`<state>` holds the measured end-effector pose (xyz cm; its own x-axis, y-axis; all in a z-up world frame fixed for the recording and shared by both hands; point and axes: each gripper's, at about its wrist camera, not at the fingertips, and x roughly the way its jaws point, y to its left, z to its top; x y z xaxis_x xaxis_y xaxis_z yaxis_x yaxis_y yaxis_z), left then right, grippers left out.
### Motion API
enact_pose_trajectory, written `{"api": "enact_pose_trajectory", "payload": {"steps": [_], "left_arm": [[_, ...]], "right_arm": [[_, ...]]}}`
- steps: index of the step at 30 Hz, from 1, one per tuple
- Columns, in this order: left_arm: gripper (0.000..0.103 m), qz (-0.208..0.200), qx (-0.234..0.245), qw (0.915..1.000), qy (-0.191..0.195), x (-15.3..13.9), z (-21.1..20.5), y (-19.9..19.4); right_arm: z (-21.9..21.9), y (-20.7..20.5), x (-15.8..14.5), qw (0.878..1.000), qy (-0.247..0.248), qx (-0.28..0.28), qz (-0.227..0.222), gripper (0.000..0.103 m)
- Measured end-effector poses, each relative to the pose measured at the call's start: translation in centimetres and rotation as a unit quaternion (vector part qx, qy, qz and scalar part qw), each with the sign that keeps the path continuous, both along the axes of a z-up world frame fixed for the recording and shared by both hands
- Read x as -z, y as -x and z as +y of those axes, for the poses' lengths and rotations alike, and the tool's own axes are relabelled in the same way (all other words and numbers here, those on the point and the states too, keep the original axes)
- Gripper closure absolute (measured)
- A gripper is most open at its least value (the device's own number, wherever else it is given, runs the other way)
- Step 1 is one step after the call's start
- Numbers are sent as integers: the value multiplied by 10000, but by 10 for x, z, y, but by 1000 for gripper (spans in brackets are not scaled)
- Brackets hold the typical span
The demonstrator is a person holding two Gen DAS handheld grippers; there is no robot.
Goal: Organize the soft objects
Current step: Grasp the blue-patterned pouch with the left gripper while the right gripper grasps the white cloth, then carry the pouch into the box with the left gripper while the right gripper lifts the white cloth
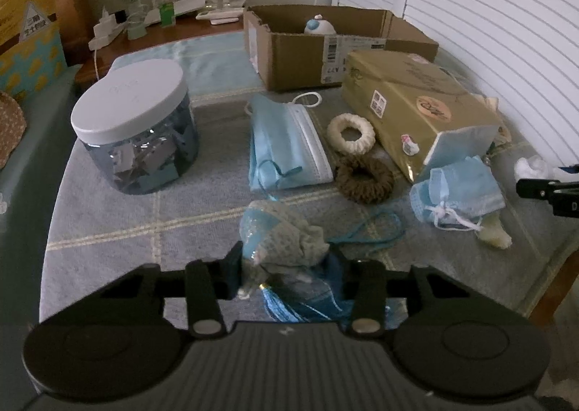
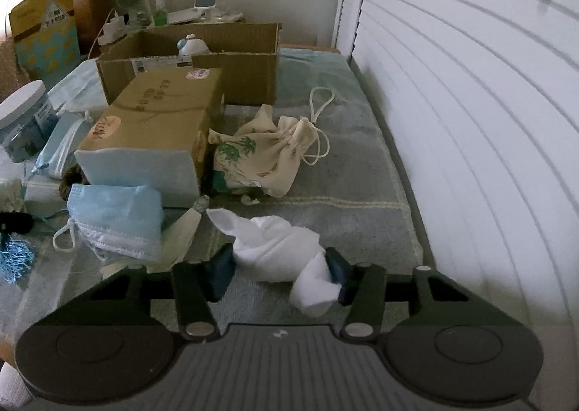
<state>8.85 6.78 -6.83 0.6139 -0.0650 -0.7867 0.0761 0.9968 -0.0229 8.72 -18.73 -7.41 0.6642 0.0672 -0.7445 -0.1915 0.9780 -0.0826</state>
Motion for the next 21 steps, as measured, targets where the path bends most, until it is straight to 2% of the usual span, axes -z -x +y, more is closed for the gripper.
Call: {"api": "enact_pose_trajectory", "payload": {"steps": [10, 16, 21], "left_arm": [[60, -58, 256, 9997, -19, -19, 6, 10], [60, -321, 682, 9971, -109, -55, 1, 8], [60, -693, 1087, 9915, -190, -90, -11, -12]], "right_arm": [[2, 15, -20, 9997, -5, -148, -215, 47], [6, 19, -41, 9986, -147, -308, -398, 47], [14, 21, -56, 9969, -181, -487, -599, 47]]}}
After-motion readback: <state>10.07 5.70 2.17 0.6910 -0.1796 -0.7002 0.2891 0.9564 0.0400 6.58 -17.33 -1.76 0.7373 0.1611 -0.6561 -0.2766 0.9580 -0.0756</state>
